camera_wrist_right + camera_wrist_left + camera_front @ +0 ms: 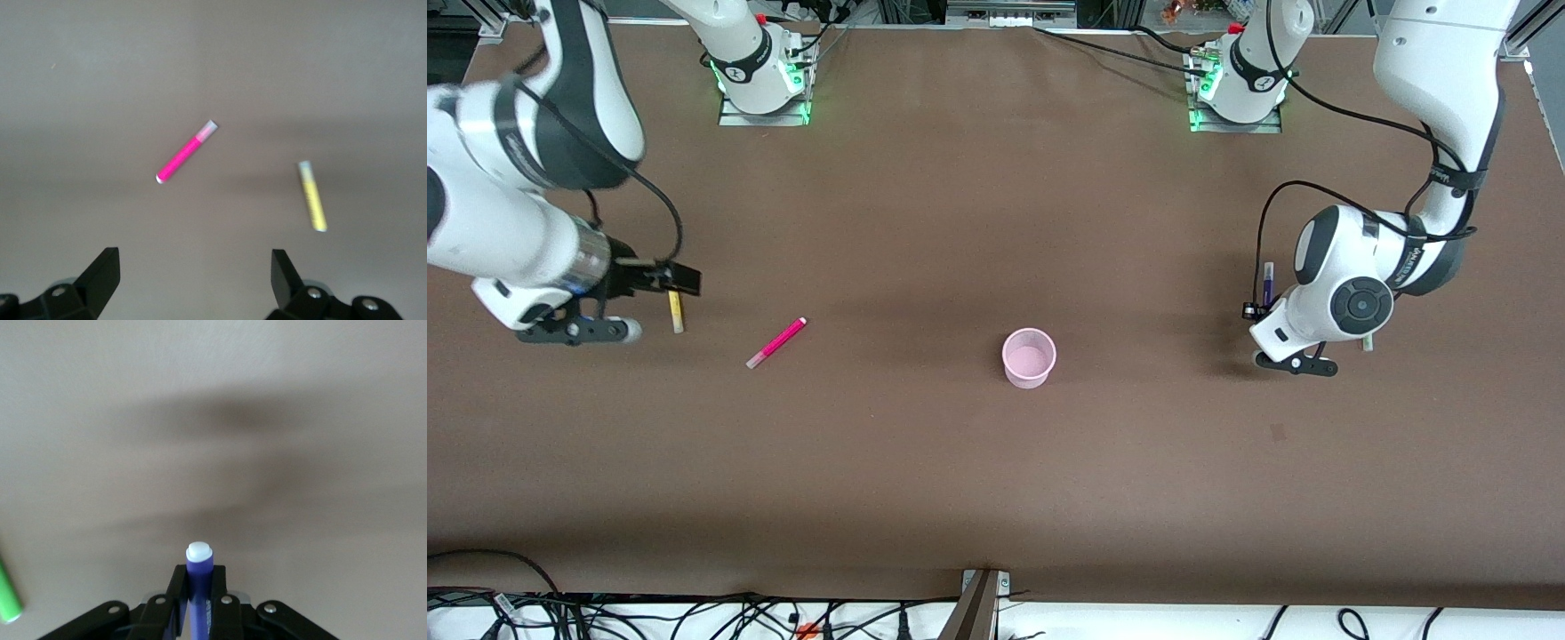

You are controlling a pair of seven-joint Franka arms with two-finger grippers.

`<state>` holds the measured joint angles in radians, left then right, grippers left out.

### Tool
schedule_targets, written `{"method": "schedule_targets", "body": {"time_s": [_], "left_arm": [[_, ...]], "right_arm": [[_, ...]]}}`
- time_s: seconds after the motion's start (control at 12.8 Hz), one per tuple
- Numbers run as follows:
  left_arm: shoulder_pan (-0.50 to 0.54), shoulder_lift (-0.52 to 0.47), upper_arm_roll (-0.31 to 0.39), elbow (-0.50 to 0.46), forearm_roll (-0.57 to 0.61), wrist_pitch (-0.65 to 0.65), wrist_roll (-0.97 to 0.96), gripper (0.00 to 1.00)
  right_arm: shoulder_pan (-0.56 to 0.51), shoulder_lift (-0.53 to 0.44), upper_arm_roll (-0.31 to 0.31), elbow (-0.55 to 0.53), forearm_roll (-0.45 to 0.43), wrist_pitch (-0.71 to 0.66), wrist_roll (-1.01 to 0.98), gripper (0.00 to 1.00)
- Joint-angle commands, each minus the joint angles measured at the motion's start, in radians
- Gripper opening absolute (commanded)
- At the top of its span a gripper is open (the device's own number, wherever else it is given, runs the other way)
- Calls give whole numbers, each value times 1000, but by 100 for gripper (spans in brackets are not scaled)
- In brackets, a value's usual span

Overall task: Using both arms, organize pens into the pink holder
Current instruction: 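Lift the purple marker with the left gripper while the right gripper reaches the pink marker, then carry the purple marker over the cup while the right gripper lifts the pink marker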

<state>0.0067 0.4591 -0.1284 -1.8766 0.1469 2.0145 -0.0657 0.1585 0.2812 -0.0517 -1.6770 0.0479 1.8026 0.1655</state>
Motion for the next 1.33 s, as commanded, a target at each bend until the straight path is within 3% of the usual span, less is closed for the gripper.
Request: {"method": "schedule_targets", "body": {"time_s": [0.0, 0.24, 0.39, 0.55, 0.78, 1.25], "left_arm": [[-5, 3, -34, 166, -59, -150, 21, 0], [-7, 6, -74, 244, -188, -171, 152, 0], [1, 21, -73, 299, -396, -165, 315, 0], [9, 58, -73, 355, -580, -165, 494, 0], [3, 146, -73, 450, -850, -143, 802, 0], [-134, 243, -80, 464, -1260, 91, 1353, 0]], "right_arm": [[35, 38, 6, -136, 33, 176, 144, 100], [65, 130, 6, -159, 101, 279, 290, 100], [72, 185, 6, -180, 165, 316, 319, 100], [70, 193, 6, -231, 175, 372, 319, 100], [67, 266, 4, -218, 231, 441, 327, 98], [43, 297, 4, -224, 233, 471, 307, 63]]}}
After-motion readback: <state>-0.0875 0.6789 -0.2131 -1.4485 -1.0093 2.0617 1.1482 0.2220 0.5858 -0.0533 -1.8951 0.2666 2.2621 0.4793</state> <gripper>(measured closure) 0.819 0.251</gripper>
